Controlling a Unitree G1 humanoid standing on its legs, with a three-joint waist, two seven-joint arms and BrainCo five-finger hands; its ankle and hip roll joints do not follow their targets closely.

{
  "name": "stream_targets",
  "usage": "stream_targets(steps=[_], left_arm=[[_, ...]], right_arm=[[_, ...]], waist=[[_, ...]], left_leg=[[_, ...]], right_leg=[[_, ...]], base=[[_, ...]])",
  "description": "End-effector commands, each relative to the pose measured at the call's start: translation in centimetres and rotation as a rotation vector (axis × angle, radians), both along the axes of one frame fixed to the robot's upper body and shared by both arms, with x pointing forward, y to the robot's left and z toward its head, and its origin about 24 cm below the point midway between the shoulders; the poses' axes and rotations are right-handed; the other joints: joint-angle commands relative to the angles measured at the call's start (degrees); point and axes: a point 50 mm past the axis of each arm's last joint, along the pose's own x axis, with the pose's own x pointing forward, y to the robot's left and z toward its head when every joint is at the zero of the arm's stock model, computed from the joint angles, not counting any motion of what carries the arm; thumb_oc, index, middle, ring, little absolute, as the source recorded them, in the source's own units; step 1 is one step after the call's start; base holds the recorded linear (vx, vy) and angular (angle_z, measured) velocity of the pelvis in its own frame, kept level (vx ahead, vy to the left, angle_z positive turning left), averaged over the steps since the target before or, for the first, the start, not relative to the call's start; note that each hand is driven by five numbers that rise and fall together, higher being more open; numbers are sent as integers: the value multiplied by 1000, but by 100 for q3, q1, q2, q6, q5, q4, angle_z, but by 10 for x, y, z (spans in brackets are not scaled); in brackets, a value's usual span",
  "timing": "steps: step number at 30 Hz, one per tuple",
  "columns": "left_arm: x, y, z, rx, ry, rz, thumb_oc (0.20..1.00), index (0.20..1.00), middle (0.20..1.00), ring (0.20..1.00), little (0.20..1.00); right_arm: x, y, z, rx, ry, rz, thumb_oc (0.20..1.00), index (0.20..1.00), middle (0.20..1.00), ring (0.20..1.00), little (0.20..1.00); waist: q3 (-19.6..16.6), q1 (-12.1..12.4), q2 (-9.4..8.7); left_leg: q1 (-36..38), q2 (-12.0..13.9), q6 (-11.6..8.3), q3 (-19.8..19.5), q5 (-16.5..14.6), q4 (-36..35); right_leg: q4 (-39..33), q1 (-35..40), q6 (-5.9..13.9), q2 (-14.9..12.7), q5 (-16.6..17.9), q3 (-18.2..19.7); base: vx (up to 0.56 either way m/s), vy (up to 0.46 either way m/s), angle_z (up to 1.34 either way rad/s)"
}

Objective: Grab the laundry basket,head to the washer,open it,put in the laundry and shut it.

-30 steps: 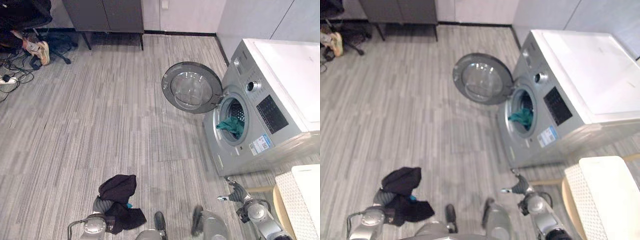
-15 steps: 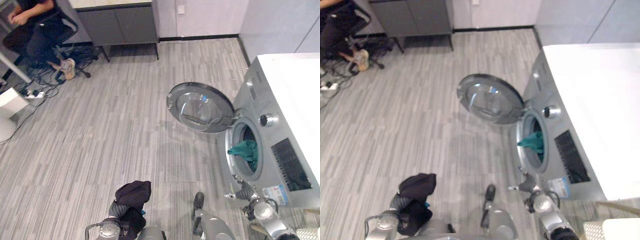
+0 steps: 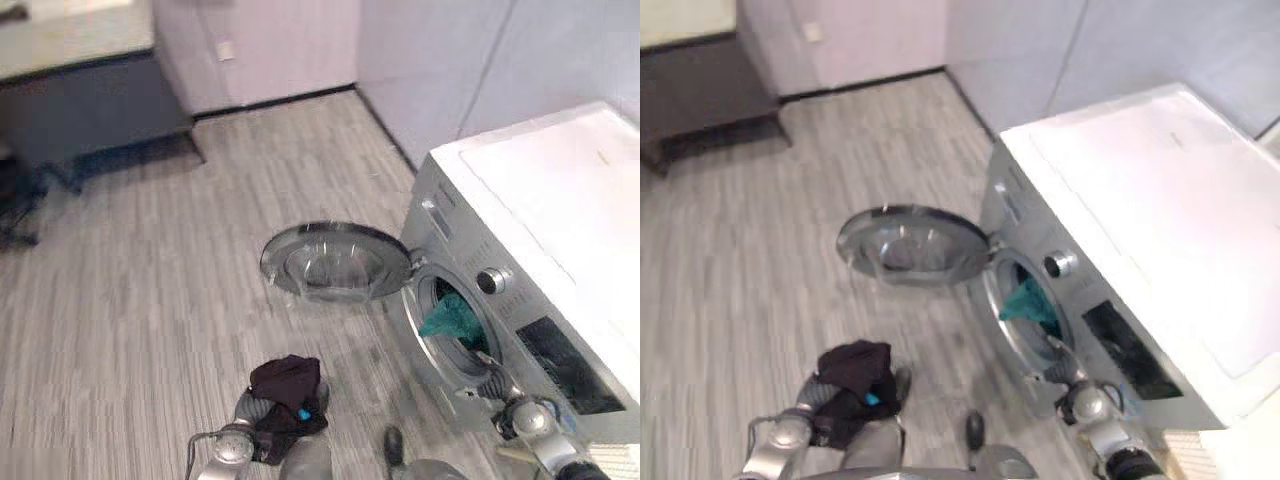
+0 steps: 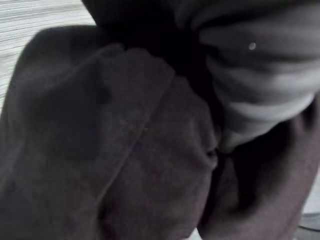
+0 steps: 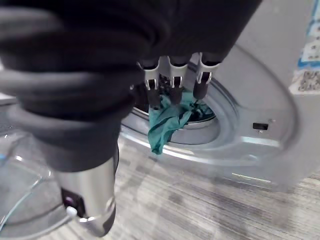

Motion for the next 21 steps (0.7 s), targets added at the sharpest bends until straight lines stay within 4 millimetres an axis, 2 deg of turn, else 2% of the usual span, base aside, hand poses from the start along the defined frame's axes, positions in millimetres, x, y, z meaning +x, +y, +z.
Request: stream_targets(steps=[1,3,4,5,6,7,8,9,10,11,13,15,17,18,20,21], left_arm=[[26,13,28,95,-157,-92,200,200,200,200,200],[33,17,35,119,-188,-100,200,200,200,200,200],[33,17,35,119,-188,-100,200,200,200,200,200],[37,18,40,125,-211,-98,200,200,200,200,200],[40,19,43,125,-227,-92,200,200,200,200,200],[41,22,45,126,-243,-70,200,200,200,200,200],[41,22,45,126,-243,-70,200,200,200,200,200],[38,22,44,114,-243,-46,200,200,200,200,200],[38,22,44,114,-243,-46,200,200,200,200,200],[35,24,42,104,-236,-15,200,200,200,200,200],[32,28,40,105,-220,7,200,200,200,200,200],[28,30,38,105,-210,21,200,200,200,200,200],[24,29,33,106,-190,34,200,200,200,200,200],[20,27,29,81,-180,71,200,200,200,200,200],[17,25,26,60,-170,84,200,200,200,200,200],[15,22,24,41,-167,106,200,200,200,200,200]], right_arm=[[12,9,9,61,-81,-15,1000,1000,1000,1000,1000],[13,13,8,75,-77,-16,1000,1000,1000,1000,1000],[13,13,8,75,-78,-16,1000,1000,1000,1000,1000],[16,17,9,82,-82,-10,1000,1000,1000,1000,1000],[19,20,10,87,-92,-3,1000,1000,1000,1000,1000],[22,25,13,104,-111,8,1000,1000,1000,1000,1000],[22,25,13,103,-111,8,1000,1000,1000,1000,1000],[24,28,15,112,-122,20,1000,1000,1000,1000,1000],[24,28,15,112,-122,20,1000,1000,1000,1000,1000],[27,30,16,111,-130,25,1000,1000,1000,1000,1000],[26,31,15,114,-125,19,1000,1000,1000,1000,1000],[24,30,14,111,-120,10,1000,1000,1000,1000,1000],[15,26,9,113,-103,-16,1000,1000,1000,1000,1000],[11,17,7,99,-95,-55,1000,1000,1000,1000,1000],[7,10,8,94,-99,-86,1000,1000,1000,1000,1000],[9,4,9,74,-101,-92,1000,1000,1000,1000,1000]], waist=[[-151,-27,-521],[-153,-66,-554],[-165,-58,-549],[-151,-43,-538],[-138,-18,-527],[-151,26,-508],[-154,27,-508],[-142,50,-508],[-135,57,-509],[-175,105,-484],[-198,146,-450],[-204,102,-428],[-250,-75,-479],[-261,-112,-499],[-251,-158,-493],[-152,-65,-456]], left_leg=[[-179,-220,276,396,-455,564],[-20,-228,382,734,-621,609],[-35,-219,380,740,-608,602],[54,-186,414,955,-672,581],[139,-152,444,1123,-738,544],[357,-112,456,1482,-812,457],[354,-111,456,1482,-812,456],[605,-95,474,1876,-872,344],[619,-96,474,1883,-871,337],[865,-68,428,2151,-979,164],[1067,-17,417,2450,-1002,26],[1160,10,420,2583,-1033,3],[1228,-33,421,2631,-1174,104],[1168,0,360,2714,-1326,535],[1025,234,274,2771,-1489,1237],[812,380,167,2426,-1289,2005]], right_leg=[[621,-32,519,-458,-527,-181],[915,-243,611,-522,-455,-36],[910,-263,609,-514,-440,-28],[1068,-424,647,-556,-385,-121],[1210,-565,667,-644,-340,-370],[1327,-651,644,-836,-304,-1114],[1325,-654,643,-835,-302,-1114],[1288,-687,544,-951,-254,-1852],[1289,-681,545,-951,-255,-1845],[1272,-773,565,-998,-265,-2530],[1327,-915,587,-1129,-168,-3227],[1378,-985,605,-1206,-104,-3378],[917,-864,588,-951,-138,-2859],[599,-736,572,-880,-44,-2735],[381,-582,483,-763,-53,-2583],[220,-427,363,-604,-90,-2353]], base=[[131,254,-66],[54,182,-70],[10,127,-116],[5,124,-113],[57,223,-127],[53,153,-156],[92,175,-190],[44,77,-165],[142,93,-100],[130,23,-101],[99,-3,-134],[66,-66,-130],[160,-158,-41],[169,-195,6],[140,-178,-60],[109,-101,-130]])
